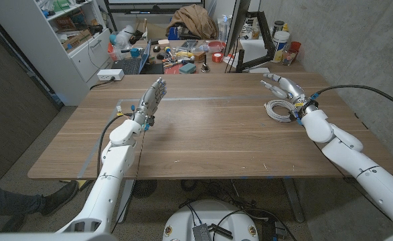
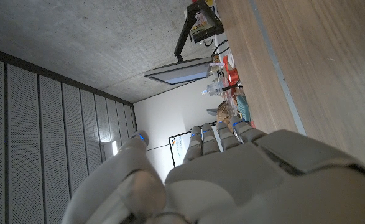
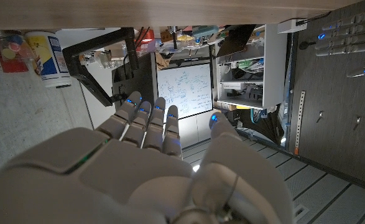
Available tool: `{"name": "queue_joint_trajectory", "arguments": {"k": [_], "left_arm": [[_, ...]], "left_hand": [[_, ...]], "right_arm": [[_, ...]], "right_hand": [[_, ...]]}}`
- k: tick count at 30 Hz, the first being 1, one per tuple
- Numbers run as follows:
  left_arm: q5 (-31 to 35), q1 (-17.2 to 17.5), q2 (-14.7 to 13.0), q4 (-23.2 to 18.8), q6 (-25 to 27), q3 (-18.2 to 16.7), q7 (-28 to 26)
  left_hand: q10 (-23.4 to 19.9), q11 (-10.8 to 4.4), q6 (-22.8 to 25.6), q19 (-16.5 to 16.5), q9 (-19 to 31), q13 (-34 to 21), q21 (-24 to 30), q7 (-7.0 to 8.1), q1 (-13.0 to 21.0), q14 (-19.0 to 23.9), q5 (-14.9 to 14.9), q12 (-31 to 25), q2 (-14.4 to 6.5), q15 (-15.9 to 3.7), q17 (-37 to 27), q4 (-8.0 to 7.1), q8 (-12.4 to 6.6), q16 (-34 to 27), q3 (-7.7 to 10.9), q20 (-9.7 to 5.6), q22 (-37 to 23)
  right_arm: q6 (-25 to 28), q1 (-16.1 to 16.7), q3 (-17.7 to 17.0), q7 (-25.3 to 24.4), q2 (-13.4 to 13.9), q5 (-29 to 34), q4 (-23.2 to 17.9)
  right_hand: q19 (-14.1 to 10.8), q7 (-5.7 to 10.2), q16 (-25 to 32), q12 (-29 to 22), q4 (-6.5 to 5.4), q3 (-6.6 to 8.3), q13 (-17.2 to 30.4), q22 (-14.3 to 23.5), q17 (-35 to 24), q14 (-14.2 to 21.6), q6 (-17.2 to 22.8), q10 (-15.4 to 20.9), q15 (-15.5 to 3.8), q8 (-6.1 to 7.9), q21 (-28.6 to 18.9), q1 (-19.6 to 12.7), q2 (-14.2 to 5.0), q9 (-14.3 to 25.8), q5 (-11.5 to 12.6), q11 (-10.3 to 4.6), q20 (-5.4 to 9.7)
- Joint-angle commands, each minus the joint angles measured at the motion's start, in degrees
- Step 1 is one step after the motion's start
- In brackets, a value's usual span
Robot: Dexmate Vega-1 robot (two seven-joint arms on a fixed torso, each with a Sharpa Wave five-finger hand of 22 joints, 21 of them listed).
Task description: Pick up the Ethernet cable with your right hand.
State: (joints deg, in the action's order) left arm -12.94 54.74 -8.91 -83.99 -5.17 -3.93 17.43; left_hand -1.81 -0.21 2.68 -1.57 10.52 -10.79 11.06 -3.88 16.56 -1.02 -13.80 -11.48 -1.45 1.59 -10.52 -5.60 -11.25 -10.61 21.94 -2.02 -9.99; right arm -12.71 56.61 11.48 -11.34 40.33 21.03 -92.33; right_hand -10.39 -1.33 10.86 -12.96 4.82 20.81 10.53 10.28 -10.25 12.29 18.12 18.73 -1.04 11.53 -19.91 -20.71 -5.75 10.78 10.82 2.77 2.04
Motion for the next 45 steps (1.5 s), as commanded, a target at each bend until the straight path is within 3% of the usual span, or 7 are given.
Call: {"name": "queue_joint_trajectory", "arguments": {"k": [1, 45], "left_arm": [[-0.4, -0.3, -0.2, 0.4, 0.0, 0.0, 0.7], [-0.1, -1.2, 0.1, 1.2, -1.0, -0.1, 0.2]], "left_hand": [[0.2, 0.13, -0.1, -0.5, 0.1, -0.1, 0.4, -0.16, 0.7, 0.2, -0.4, -0.1, 0.0, -0.25, -0.1, 0.09, 0.03, -0.2, 0.08, -1.50, -0.3], [0.4, 0.40, 0.4, -1.0, 0.1, -0.2, 0.3, -0.32, 0.9, -0.1, -0.3, 0.0, -0.3, 0.03, -0.1, 0.25, -0.10, -0.1, -0.15, -1.49, -0.3]], "right_arm": [[2.2, 0.7, 0.1, 0.3, 1.5, 2.2, -1.8], [6.2, -0.5, 3.0, 2.2, 5.1, 9.0, -3.5]], "right_hand": [[-0.4, 0.16, 0.0, 0.3, 0.21, 0.19, 0.2, 0.1, -0.2, 0.3, 0.0, 0.1, -0.02, -0.16, 0.2, -0.5, -0.09, 0.2, 0.3, 0.04, 0.15], [0.4, 0.65, -0.3, 0.8, 0.46, 0.22, 0.2, 0.1, -0.2, -0.2, -0.8, -1.1, 0.10, -0.47, 1.5, -0.5, 0.06, 0.3, 0.4, -0.03, -0.47]]}}
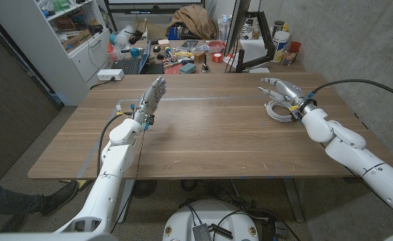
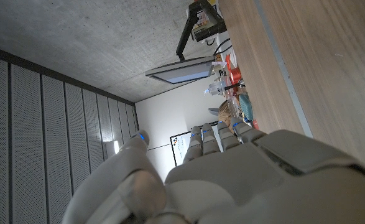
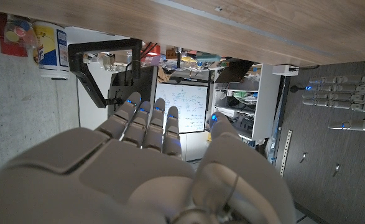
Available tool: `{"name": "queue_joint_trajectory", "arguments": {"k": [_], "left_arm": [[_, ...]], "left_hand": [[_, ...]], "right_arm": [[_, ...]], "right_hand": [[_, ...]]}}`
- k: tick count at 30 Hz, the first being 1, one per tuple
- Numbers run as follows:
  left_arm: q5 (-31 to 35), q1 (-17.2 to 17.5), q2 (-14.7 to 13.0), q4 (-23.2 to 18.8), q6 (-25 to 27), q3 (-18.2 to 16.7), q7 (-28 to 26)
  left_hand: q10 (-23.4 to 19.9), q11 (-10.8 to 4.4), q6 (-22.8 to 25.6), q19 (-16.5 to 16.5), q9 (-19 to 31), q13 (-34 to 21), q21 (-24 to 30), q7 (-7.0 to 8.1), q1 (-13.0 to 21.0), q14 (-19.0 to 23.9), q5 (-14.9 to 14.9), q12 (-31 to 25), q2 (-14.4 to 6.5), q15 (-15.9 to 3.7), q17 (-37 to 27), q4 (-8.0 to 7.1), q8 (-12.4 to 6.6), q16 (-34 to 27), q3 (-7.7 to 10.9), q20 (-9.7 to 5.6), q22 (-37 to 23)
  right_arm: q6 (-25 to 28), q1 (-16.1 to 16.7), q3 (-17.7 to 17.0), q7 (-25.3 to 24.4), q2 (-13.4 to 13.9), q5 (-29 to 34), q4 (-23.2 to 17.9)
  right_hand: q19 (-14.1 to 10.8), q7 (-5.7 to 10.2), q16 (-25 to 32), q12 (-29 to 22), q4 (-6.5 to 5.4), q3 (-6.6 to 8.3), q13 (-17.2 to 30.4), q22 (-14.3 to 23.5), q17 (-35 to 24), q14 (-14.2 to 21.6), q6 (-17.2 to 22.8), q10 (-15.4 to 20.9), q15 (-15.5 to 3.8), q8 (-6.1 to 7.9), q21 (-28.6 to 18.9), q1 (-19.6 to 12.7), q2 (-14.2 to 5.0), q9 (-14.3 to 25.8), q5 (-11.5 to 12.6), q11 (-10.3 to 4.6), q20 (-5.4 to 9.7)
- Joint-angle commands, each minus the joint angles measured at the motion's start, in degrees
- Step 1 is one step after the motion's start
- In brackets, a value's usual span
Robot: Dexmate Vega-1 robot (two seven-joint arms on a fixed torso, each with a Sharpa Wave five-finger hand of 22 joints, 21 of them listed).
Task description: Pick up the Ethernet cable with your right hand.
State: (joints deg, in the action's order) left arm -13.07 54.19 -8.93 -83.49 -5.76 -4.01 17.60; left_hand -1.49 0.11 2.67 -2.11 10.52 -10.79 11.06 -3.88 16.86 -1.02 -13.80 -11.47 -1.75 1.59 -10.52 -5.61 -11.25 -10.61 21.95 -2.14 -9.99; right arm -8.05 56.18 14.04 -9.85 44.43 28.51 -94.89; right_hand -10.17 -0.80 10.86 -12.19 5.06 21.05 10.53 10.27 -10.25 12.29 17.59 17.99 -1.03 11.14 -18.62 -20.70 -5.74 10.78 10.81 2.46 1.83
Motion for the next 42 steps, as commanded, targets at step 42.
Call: {"name": "queue_joint_trajectory", "arguments": {"k": [42], "left_arm": [[0.5, -0.7, -0.5, -0.1, 0.0, -0.1, -0.1]], "left_hand": [[-0.1, 0.12, 0.8, -0.6, 0.2, -0.2, 0.4, -0.18, 0.7, 0.0, -0.3, -0.1, -0.2, 0.04, -0.2, 0.35, -0.16, -0.2, -0.49, -1.22, -0.3]], "right_arm": [[7.4, 1.1, 1.3, 3.4, 3.3, 5.3, -4.4]], "right_hand": [[1.3, 0.18, -0.3, 0.0, 2.75, -0.05, 0.3, 0.0, 0.1, -0.4, -1.2, -0.8, 0.39, -0.01, 1.9, -2.9, 2.43, 0.3, 0.7, -0.04, -1.46]]}}
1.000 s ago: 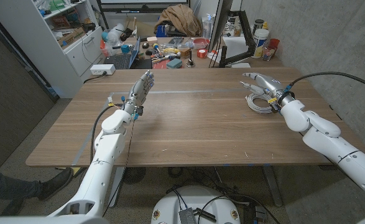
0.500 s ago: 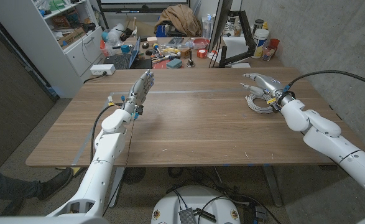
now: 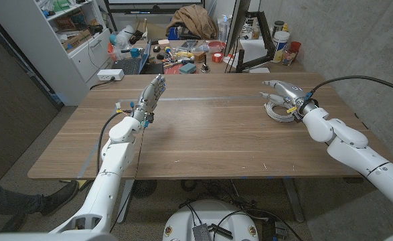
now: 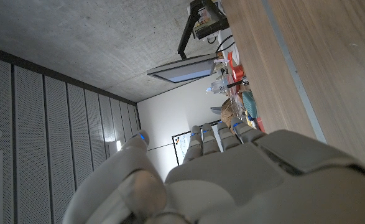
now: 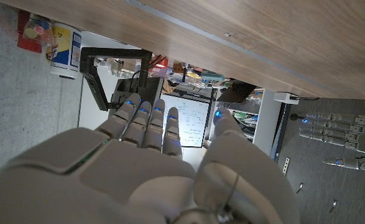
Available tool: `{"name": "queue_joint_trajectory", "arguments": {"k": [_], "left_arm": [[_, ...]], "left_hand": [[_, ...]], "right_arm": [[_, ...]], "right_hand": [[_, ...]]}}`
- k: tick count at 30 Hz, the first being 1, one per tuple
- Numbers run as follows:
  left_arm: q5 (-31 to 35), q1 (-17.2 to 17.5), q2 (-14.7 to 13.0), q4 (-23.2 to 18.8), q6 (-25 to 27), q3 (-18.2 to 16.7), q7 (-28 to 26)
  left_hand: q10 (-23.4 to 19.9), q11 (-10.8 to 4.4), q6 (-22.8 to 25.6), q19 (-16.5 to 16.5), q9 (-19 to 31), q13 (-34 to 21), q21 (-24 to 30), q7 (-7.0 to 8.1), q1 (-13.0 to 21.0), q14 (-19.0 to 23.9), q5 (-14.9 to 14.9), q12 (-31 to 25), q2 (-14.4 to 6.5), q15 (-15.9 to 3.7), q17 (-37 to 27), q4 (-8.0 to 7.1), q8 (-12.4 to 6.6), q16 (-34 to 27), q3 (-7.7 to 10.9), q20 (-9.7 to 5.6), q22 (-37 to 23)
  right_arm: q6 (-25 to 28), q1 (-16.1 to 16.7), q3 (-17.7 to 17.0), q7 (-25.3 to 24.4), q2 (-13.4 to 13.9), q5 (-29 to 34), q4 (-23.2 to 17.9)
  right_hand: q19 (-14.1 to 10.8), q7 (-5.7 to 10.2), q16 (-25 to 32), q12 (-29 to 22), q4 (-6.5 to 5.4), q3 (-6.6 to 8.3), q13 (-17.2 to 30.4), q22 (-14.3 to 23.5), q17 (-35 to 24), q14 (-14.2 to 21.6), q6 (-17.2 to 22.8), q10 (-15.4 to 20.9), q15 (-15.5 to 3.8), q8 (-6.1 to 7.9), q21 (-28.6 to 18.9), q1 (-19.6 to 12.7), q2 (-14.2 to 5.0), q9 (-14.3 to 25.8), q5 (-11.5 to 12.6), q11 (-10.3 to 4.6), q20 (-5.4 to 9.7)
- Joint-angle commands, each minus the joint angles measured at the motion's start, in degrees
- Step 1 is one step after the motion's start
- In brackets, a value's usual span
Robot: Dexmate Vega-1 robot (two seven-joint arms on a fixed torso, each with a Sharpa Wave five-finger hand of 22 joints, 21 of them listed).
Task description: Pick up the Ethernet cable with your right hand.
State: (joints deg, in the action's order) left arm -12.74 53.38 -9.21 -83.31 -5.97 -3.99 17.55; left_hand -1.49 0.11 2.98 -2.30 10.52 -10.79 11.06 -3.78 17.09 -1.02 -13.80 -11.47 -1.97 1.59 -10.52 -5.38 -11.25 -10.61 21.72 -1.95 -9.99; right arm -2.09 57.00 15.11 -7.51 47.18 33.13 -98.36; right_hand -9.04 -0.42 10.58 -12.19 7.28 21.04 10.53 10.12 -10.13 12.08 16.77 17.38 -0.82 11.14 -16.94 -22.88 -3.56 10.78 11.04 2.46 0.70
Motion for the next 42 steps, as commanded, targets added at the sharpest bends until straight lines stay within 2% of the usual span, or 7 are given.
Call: {"name": "queue_joint_trajectory", "arguments": {"k": [1, 20, 42], "left_arm": [[0.1, 0.1, -0.2, -0.3, 0.2, -0.1, 0.0], [0.2, 0.1, -0.5, -0.5, 0.4, 0.0, 0.2], [0.0, 0.1, -0.3, 0.3, 0.1, -0.1, 0.4]], "left_hand": [[-0.1, 0.17, 0.5, -0.4, 0.2, -0.2, 0.4, -0.29, 0.5, 0.0, -0.3, -0.1, 0.0, 0.03, -0.2, 0.12, -0.17, -0.2, -0.27, -1.43, -0.3], [-0.1, -0.16, 0.5, -0.5, 0.2, -0.2, 0.4, -0.11, 0.6, -0.1, -0.2, -0.1, -0.1, 0.13, -0.2, 0.14, -0.11, -0.2, -0.44, -1.40, -0.3], [-0.2, -0.25, 0.7, -0.5, 0.2, -0.2, 0.4, -0.15, 0.6, -0.1, -0.2, -0.2, -0.1, 0.11, -0.2, 0.15, -0.15, -0.2, -0.62, -1.35, -0.3]], "right_arm": [[1.5, 0.3, 0.3, 1.1, 0.6, 0.8, -1.0], [4.2, 1.7, 0.1, 1.1, 0.5, 1.4, -2.3], [7.6, 1.9, 0.7, 4.2, 1.5, 2.2, -3.8]], "right_hand": [[0.1, -0.21, -0.1, 0.0, 0.57, -0.05, 0.3, 0.2, 0.0, -0.2, -0.3, -0.2, 0.21, 0.00, 0.3, -0.8, 0.31, 0.3, 0.5, -0.09, -0.36], [-0.3, -0.04, -0.1, 0.1, 1.28, -0.32, 0.3, 0.2, 0.0, -0.3, -1.0, -0.6, 0.62, -0.11, 0.8, -1.6, 1.67, 0.3, 0.7, 0.12, -1.43], [-0.6, 0.36, 0.1, 0.0, 1.56, -0.81, 0.3, 0.2, 0.0, 0.1, -2.1, -0.4, 1.03, -0.33, 1.3, -2.1, 3.15, 0.3, 1.0, -0.13, -2.00]]}}
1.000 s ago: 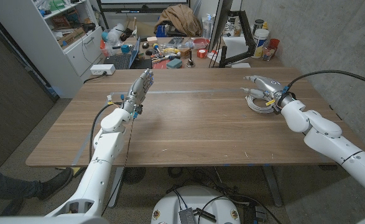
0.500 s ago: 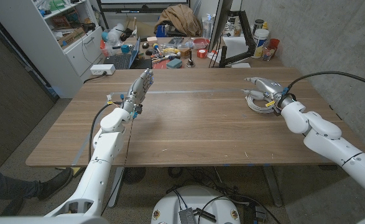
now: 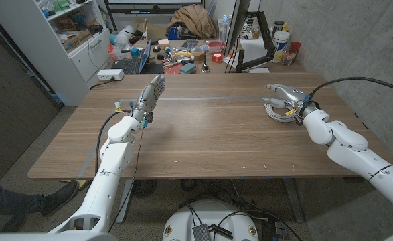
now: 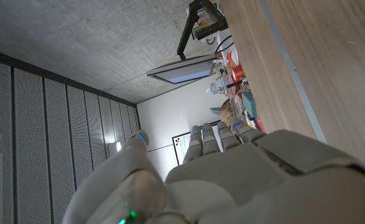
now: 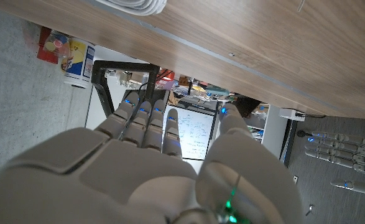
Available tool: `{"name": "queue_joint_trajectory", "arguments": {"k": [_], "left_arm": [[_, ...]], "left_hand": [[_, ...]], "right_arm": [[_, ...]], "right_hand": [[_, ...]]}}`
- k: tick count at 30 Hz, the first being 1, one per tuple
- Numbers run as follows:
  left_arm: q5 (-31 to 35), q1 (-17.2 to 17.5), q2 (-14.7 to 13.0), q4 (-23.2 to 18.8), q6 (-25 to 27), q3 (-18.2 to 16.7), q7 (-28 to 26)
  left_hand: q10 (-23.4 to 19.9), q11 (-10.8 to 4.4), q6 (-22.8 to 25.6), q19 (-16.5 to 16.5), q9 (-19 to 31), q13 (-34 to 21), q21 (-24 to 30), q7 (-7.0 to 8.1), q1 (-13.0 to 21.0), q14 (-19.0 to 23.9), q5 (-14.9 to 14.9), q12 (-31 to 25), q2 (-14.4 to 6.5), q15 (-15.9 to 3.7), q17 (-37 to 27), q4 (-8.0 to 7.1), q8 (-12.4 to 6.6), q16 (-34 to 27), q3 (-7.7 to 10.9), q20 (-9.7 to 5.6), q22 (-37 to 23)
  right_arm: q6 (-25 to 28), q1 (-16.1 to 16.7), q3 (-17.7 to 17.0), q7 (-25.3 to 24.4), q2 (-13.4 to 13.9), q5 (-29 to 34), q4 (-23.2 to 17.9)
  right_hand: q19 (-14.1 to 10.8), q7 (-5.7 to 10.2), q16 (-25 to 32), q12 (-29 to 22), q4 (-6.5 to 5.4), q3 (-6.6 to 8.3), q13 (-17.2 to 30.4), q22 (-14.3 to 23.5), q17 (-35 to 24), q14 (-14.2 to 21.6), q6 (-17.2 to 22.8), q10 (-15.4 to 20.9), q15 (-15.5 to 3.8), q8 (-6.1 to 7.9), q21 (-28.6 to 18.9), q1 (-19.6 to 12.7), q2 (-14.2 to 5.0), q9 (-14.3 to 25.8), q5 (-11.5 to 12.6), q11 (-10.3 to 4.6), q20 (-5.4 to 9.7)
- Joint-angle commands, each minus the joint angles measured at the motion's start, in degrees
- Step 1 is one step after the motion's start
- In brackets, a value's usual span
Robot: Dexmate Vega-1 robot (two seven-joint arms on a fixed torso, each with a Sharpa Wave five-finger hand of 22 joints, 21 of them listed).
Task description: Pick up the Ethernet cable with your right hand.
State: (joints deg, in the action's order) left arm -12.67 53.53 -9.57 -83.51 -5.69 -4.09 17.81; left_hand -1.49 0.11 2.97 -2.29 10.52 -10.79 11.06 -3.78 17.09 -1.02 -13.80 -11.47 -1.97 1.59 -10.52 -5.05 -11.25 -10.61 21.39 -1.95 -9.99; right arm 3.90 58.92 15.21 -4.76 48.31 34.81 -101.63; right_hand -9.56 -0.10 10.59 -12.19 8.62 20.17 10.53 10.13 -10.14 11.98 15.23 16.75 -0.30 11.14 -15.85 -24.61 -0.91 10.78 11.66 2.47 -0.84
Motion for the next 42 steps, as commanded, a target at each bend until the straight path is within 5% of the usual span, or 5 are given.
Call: {"name": "queue_joint_trajectory", "arguments": {"k": [1, 42], "left_arm": [[0.0, -0.1, 0.0, 0.5, -0.2, 0.0, 0.1], [0.0, -1.0, 0.0, 1.5, -0.5, 0.1, 0.3]], "left_hand": [[-0.2, -0.23, 0.7, -0.6, 0.2, -0.2, 0.4, -0.09, 0.6, -0.1, -0.2, -0.2, -0.1, 0.11, -0.2, -0.18, -0.16, -0.2, -0.30, -1.34, -0.3], [-0.2, -0.16, 0.9, -0.7, 0.2, -0.2, 0.4, -0.10, 0.6, -0.1, -0.1, -0.2, -0.3, 0.12, -0.2, -0.16, -0.14, -0.2, -0.68, -1.24, -0.3]], "right_arm": [[1.7, 0.0, 0.6, 1.5, 0.3, 0.5, -0.5], [7.0, -1.8, 3.6, 5.0, 0.3, 3.0, -0.2]], "right_hand": [[-0.1, -0.01, 0.1, 0.0, 0.24, 0.05, 0.3, 0.2, 0.0, 0.2, -0.7, 0.2, 0.54, -0.38, 0.3, -0.4, 0.56, 0.3, 0.5, -0.10, -0.51], [0.0, 0.23, -0.1, 0.2, 0.43, -0.42, 0.4, 0.2, 0.0, 0.1, -2.2, -0.9, 1.39, -0.29, 1.4, -1.6, 2.44, 0.3, 1.1, 0.09, -1.57]]}}
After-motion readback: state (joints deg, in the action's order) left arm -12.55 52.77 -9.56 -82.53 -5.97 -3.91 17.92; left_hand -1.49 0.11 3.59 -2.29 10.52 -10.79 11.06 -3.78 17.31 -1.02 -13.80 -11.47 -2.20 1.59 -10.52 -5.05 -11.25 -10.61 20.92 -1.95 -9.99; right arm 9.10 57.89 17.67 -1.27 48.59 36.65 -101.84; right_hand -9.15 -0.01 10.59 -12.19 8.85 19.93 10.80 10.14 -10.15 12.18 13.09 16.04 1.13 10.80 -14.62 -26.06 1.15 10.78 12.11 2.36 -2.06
